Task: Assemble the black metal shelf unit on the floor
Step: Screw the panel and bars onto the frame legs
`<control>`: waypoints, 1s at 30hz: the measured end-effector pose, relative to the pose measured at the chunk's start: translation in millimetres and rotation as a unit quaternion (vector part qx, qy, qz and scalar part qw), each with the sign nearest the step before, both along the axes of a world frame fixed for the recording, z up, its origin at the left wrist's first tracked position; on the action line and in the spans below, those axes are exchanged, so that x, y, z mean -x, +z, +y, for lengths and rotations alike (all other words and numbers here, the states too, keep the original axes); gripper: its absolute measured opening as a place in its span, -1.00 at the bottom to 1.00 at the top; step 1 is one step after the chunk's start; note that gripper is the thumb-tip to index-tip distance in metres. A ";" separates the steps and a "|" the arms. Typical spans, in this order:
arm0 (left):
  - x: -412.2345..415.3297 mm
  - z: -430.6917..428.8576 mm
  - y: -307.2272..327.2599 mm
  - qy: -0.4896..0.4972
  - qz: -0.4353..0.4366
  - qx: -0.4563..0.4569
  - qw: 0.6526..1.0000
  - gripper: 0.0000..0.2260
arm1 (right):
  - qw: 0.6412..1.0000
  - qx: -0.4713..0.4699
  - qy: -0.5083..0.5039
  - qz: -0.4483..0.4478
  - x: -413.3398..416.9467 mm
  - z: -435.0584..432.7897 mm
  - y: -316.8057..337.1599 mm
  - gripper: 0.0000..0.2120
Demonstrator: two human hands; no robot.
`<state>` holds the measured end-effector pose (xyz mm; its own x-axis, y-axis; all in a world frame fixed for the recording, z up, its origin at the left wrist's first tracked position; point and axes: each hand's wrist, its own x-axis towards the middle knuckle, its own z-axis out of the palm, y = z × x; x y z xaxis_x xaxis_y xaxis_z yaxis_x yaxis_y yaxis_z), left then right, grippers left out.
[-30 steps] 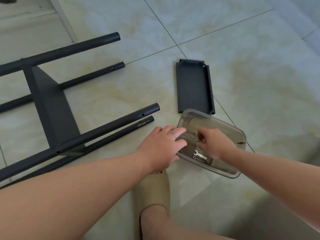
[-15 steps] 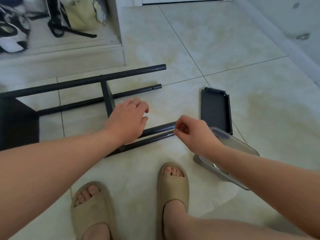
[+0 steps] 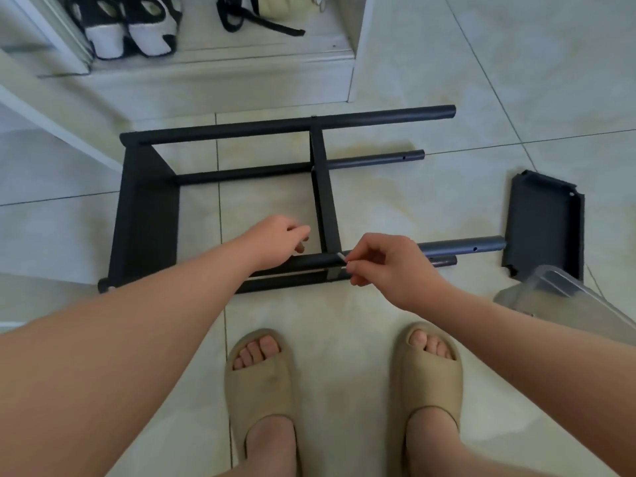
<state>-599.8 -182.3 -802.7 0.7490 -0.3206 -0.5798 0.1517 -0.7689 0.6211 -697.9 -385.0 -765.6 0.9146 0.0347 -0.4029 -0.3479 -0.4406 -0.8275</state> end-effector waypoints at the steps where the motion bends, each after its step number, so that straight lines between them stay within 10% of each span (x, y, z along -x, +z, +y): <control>1: -3.1 -1.5 -2.4 0.002 0.022 0.011 1.000 -0.69 | 1.000 -0.004 0.000 0.001 -0.1 0.8 -4.1 -0.80; 30: -0.3 -24.8 -17.7 -0.024 0.079 0.074 0.994 -0.71 | 0.996 -0.079 -0.038 -0.028 17.0 -1.7 -37.5 -0.84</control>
<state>-599.5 -207.1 -820.4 0.6349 -0.4438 -0.6324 0.2216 -0.6796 0.6993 -715.0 -386.7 -803.1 0.9375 0.0239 -0.3471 -0.3273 -0.2779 -0.9031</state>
